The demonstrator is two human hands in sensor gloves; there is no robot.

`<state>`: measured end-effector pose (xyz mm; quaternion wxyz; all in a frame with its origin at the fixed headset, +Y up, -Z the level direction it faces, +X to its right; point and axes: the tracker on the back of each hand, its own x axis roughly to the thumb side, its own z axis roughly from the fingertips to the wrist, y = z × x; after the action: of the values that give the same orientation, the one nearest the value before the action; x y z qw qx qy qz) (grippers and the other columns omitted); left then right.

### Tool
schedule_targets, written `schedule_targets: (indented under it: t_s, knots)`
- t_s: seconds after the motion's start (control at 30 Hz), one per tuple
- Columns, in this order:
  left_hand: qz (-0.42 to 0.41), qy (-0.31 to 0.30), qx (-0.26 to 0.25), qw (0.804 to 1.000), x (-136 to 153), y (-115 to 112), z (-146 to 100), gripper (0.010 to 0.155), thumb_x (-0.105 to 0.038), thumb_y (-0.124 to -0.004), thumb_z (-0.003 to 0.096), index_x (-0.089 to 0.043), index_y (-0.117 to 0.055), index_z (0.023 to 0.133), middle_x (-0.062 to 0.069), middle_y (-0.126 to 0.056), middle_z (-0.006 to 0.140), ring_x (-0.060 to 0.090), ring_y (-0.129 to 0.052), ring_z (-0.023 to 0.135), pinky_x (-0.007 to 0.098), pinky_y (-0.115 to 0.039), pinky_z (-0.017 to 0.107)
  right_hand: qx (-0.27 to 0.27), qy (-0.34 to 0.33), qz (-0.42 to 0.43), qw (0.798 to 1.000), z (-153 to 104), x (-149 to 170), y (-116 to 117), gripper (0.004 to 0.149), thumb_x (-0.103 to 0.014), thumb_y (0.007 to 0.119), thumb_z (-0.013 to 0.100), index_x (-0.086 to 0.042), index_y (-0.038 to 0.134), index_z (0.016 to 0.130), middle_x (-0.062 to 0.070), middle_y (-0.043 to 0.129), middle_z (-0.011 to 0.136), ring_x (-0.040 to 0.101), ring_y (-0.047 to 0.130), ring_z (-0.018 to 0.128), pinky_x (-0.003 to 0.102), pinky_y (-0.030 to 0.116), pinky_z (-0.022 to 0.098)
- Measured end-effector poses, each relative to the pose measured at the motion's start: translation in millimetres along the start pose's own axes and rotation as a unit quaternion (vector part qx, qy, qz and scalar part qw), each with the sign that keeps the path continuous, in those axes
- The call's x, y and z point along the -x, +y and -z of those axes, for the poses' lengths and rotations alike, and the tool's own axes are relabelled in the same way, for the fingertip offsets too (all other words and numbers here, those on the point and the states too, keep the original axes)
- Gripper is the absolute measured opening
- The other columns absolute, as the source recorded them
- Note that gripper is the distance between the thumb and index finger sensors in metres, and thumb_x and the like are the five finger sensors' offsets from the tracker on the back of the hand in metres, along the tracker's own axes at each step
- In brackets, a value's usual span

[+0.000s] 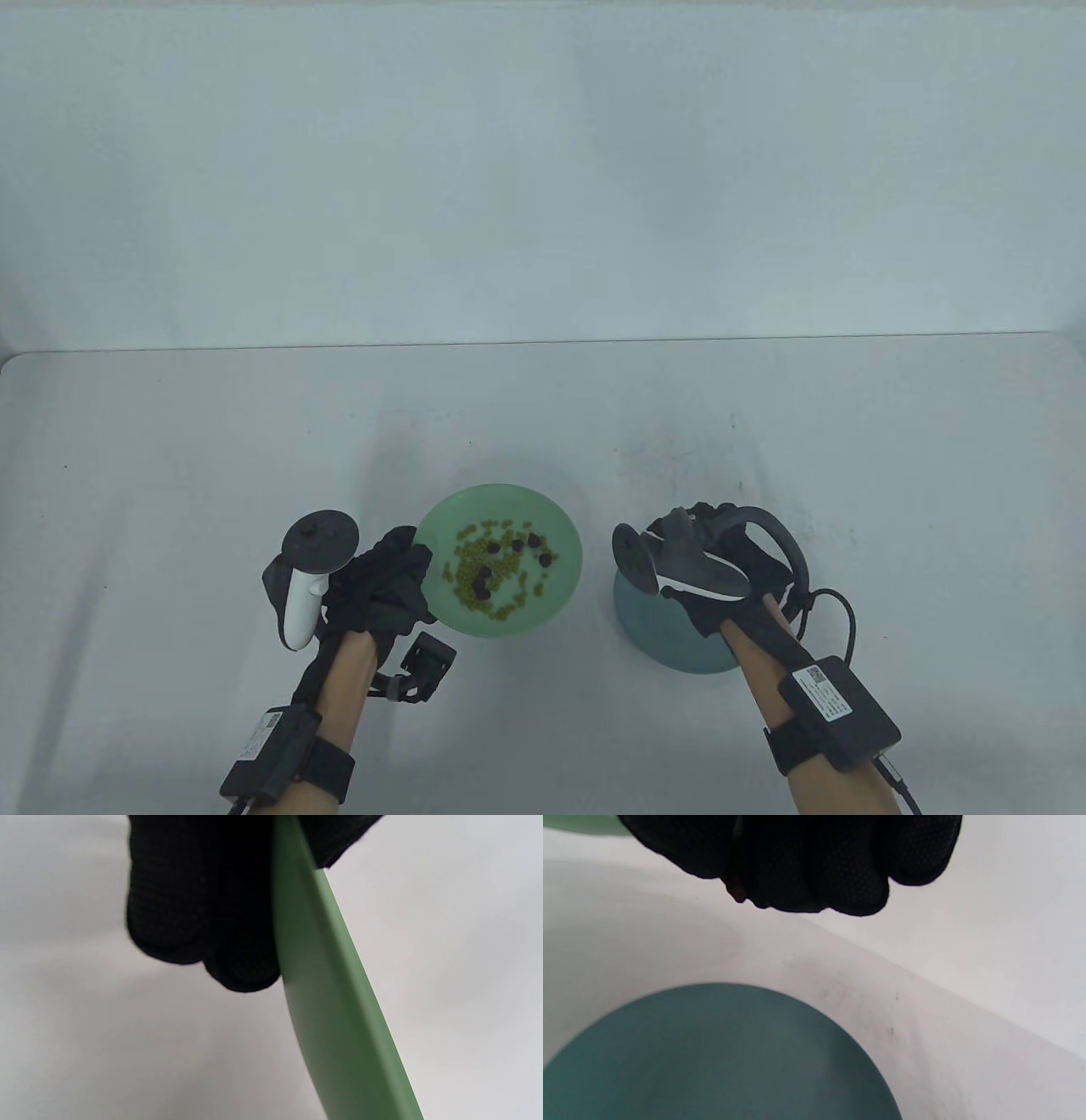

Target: Pick cranberries with hand pinch into plate

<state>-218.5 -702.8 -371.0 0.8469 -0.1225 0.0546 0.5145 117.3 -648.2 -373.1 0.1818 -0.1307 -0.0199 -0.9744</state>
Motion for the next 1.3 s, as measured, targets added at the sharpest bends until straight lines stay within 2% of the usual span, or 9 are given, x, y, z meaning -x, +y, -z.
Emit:
schedule_targets:
  t_s: [0.2,0.4,0.73,0.97,1.17,1.3]
  knots:
    - [0.001,-0.001,0.001,1.0,0.0,0.0,0.2,0.053,-0.02,-0.066,0.0588,0.006,-0.057,0.104,0.02,-0.086,0.08,0.023,-0.11,0.046,0.03,-0.097,0.035,-0.034,0.014,0.012,0.999,6.5,2.1,37.1,0.047,-0.053,0.074,0.051,-0.022,0.085,0.084,-0.003,0.095,0.069,0.014,0.096,0.062,0.046,0.08,0.063]
    - [0.003,-0.002,0.002,1.0,0.1,-0.2,0.3,0.052,-0.02,-0.066,0.0588,0.005,-0.057,0.104,0.02,-0.086,0.08,0.023,-0.11,0.046,0.03,-0.097,0.035,-0.064,0.024,0.012,0.998,13.0,2.2,61.5,0.047,-0.053,0.074,0.051,-0.022,0.085,0.084,-0.003,0.095,0.069,0.014,0.096,0.062,0.046,0.079,0.064]
    - [0.0,-0.004,0.006,1.0,0.0,-2.2,0.5,0.053,-0.02,-0.066,0.0588,0.005,-0.057,0.104,0.02,-0.086,0.08,0.023,-0.11,0.046,0.03,-0.097,0.035,-0.087,0.033,0.011,0.996,19.8,1.4,77.5,0.046,-0.053,0.074,0.051,-0.023,0.085,0.084,-0.003,0.095,0.07,0.014,0.096,0.062,0.047,0.079,0.064]
    - [-0.002,-0.003,0.005,1.0,0.2,-2.0,0.2,0.053,-0.02,-0.066,0.0589,0.005,-0.057,0.104,0.02,-0.086,0.08,0.023,-0.11,0.046,0.03,-0.097,0.035,-0.08,0.041,0.011,0.996,18.5,8.5,64.5,0.047,-0.054,0.074,0.051,-0.024,0.084,0.086,-0.003,0.094,0.072,0.015,0.096,0.064,0.047,0.079,0.064]
    - [-0.001,-0.001,0.002,1.0,0.9,-1.3,0.0,0.053,-0.02,-0.066,0.0589,0.005,-0.056,0.104,0.02,-0.086,0.08,0.023,-0.11,0.046,0.03,-0.097,0.035,-0.052,0.039,0.001,0.998,11.6,16.6,31.4,0.046,-0.054,0.073,0.052,-0.025,0.084,0.086,-0.004,0.094,0.072,0.015,0.096,0.064,0.047,0.079,0.063]
    - [0.0,0.0,0.001,1.0,1.1,-1.0,-0.2,0.053,-0.02,-0.066,0.0589,0.005,-0.056,0.104,0.02,-0.086,0.08,0.023,-0.11,0.046,0.03,-0.097,0.035,-0.021,0.032,-0.008,0.999,5.9,17.8,-0.4,0.045,-0.054,0.073,0.052,-0.026,0.083,0.086,-0.004,0.094,0.071,0.015,0.096,0.063,0.047,0.08,0.063]
